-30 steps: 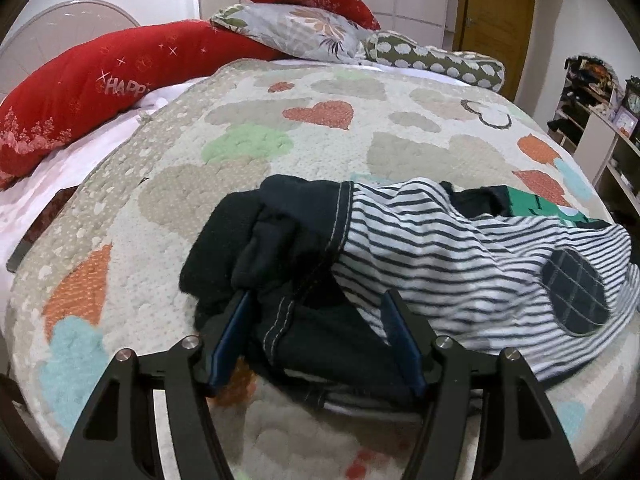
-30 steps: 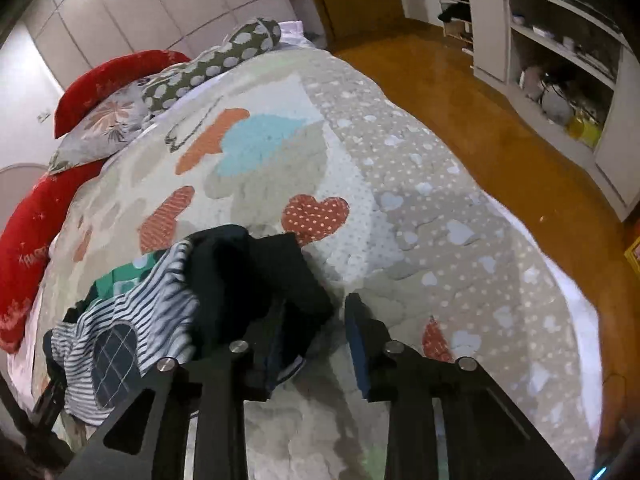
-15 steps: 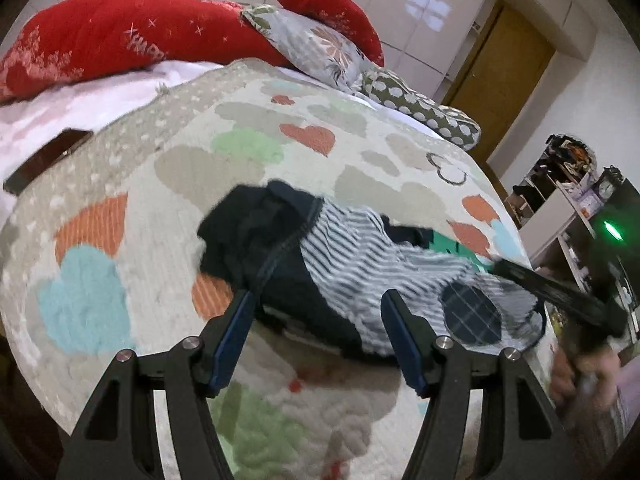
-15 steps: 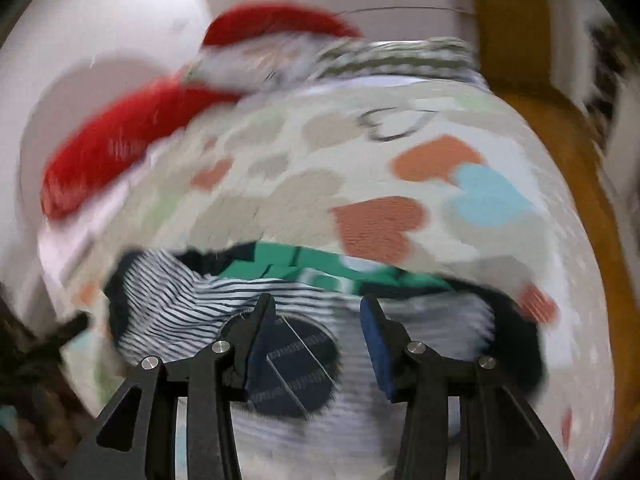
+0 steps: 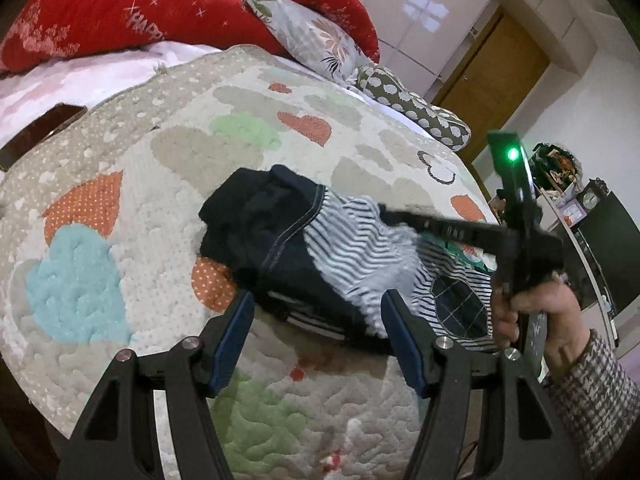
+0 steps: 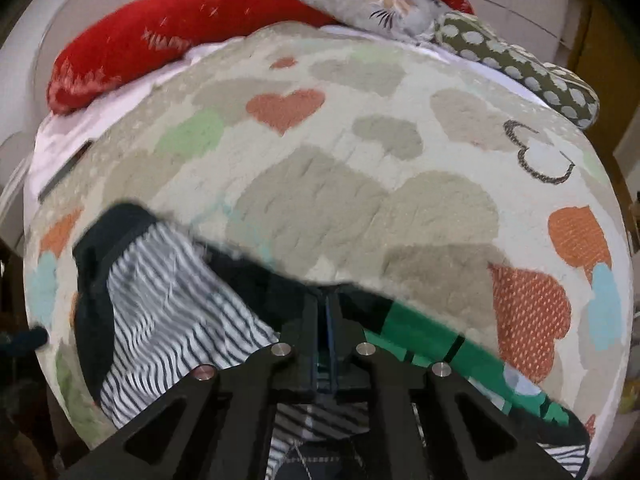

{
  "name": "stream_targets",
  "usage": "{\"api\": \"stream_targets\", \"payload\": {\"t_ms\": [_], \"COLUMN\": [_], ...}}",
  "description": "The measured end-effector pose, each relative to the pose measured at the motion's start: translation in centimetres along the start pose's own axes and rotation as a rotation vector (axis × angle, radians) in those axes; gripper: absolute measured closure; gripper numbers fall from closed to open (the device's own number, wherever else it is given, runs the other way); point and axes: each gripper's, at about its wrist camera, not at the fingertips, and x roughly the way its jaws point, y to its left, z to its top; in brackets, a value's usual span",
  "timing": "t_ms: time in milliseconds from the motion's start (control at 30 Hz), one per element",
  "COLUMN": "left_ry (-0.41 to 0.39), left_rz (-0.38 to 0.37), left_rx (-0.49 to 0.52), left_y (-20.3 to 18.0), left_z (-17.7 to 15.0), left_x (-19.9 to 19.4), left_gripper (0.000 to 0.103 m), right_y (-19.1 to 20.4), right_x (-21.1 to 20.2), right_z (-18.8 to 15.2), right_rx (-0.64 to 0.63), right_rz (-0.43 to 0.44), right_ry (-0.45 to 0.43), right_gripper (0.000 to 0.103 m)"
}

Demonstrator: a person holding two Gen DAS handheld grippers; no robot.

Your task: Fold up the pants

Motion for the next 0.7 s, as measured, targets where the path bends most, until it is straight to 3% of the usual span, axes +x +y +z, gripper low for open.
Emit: {"api": "stream_targets", "payload": {"t_ms": [200,300,367,433,567,600,700], "left_ry": [0.026,0.025,0.021,-0.001,-0.032,-0.037,0.030], "left_rz": [0.004,0.007,-0.012,-0.050,-0.033,0.001,0.173], "left_rx": [-0.027,-0.030,-0.035,-0.025,0.041,0.054,0.070], "left_y": [1.0,1.2,1.1,0.2,-2.1,-2.2,-1.3], "left_z": [-0.1,0.1,0.6,2.2,6.1,6.7,7.8], "left_x": [0.9,0.4,0.0,-0.3,2.4,3.4,8.0], "left_gripper": [0.038,0.038,0.038,0.038,0.032,0.032,0.032], "right_y": [-0.3,-0.1,-0.8,-1.6,-3.0,-3.4,-4.1], "right_x": [2.0,2.0,-0.2,-3.1,-3.9,-3.0,-0.6], "right_z": [2.4,2.3,1.9,0.9,-1.1,-1.7,-3.1], "right_rx": [0.006,-0.014,0.028,0.089,0.245,0.296,0.375], "right_rz": [-0.068,-0.034,-0.044,-0.060,0.164,0.240,0.316], "right_ry": [0.014,0.033,-0.027,-0.112,-0.087,-0.065,-0.013], "right_gripper": [0.098,0.092,0.082,0.080,0.080,0.080,0.080]}}
